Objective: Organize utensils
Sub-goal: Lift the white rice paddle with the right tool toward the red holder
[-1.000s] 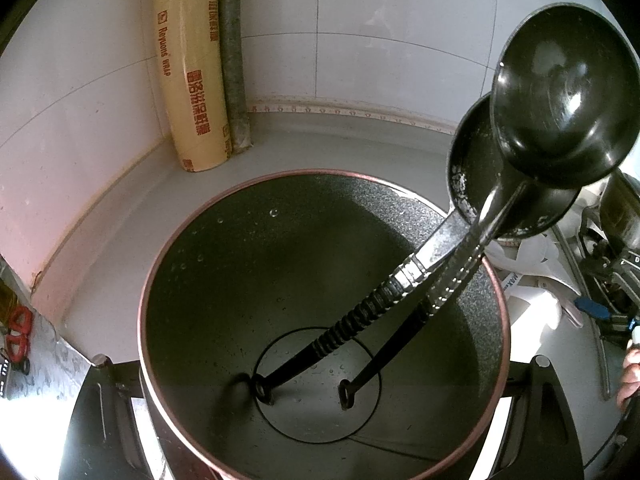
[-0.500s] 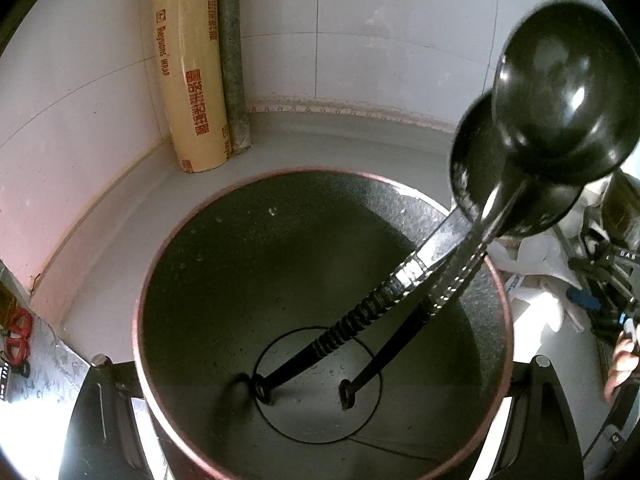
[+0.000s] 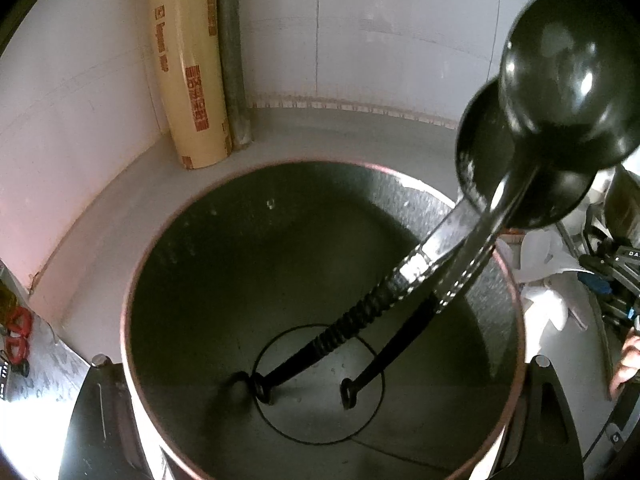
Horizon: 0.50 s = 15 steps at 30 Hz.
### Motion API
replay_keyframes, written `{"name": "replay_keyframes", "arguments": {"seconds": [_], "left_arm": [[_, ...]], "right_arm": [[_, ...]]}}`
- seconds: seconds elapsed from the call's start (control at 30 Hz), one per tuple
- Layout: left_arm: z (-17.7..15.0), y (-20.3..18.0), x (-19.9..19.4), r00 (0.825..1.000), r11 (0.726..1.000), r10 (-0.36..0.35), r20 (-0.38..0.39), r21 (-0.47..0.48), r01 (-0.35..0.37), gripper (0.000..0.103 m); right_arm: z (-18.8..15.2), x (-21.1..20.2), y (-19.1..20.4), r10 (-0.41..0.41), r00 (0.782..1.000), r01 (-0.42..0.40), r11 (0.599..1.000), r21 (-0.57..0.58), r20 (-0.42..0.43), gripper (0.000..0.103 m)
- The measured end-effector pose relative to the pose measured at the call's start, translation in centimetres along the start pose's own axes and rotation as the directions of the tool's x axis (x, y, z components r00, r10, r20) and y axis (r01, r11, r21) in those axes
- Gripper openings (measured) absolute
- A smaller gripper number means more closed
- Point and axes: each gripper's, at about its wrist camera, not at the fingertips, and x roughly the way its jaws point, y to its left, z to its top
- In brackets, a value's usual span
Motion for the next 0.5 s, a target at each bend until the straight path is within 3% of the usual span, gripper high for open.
{"name": "replay_keyframes", "arguments": {"seconds": [0.5], "left_arm": [[-0.2, 0.2, -0.1, 1.000, 1.000, -0.008, 0.003, -0.011, 0.008, 0.090]], "right_arm": [[0.0, -4.6, 4.9, 0.151, 0.987, -0.138, 0.973, -0.183, 0.057, 0.005]]}}
